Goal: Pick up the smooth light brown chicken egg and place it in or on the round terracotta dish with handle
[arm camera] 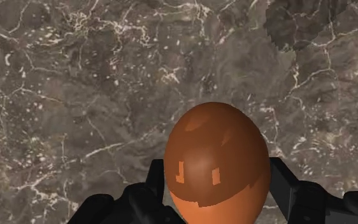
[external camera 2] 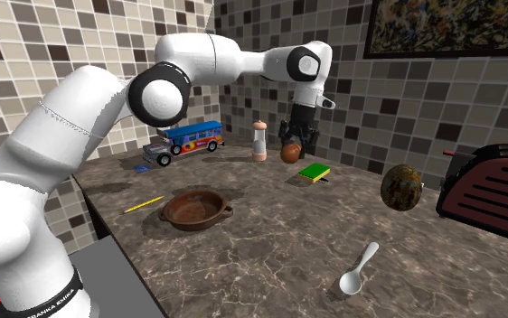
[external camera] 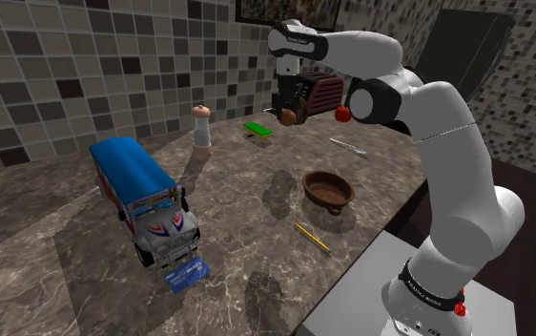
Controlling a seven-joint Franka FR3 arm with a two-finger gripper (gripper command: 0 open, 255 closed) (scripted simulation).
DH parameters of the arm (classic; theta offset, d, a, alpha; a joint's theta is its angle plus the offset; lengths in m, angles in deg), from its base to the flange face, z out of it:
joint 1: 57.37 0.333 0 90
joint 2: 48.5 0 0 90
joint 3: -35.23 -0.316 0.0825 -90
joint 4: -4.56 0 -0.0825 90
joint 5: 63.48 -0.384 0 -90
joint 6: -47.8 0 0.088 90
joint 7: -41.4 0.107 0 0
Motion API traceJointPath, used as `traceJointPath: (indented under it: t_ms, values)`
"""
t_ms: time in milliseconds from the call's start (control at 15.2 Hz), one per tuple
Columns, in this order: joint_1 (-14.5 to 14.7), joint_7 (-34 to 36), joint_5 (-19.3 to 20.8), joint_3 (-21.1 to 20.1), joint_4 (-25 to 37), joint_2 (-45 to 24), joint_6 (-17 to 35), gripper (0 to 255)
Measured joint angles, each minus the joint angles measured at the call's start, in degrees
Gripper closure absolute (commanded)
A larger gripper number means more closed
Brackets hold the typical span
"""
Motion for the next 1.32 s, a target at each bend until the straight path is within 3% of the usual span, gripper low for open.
traceJointPath:
  t_ms: [198, 528, 990, 1320]
  values:
    - [2.2, -0.1, 0.9, 0.7, -19.4, 11.8, 7.7, 255]
    - [5.0, 1.1, 2.6, 0.9, -42.5, 26.8, 15.9, 255]
    - [7.0, 3.7, 4.8, 0.4, -64.7, 43.8, 21.5, 255]
    - [7.8, 6.1, 5.9, -0.6, -77.4, 54.9, 23.2, 255]
